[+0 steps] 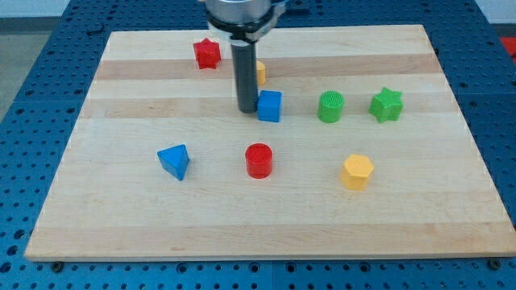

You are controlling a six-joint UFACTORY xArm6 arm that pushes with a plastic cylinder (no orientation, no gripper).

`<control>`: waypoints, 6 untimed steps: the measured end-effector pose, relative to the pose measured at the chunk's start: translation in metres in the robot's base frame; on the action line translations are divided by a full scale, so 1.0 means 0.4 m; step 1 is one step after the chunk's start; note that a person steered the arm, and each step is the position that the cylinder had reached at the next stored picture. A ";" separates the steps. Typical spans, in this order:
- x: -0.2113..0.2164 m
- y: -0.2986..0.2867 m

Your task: Move your arm towards the blue triangle

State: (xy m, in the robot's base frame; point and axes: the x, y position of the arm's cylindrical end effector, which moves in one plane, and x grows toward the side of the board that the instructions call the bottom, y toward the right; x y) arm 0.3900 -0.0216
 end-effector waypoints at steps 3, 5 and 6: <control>-0.008 -0.068; 0.117 -0.325; 0.237 -0.417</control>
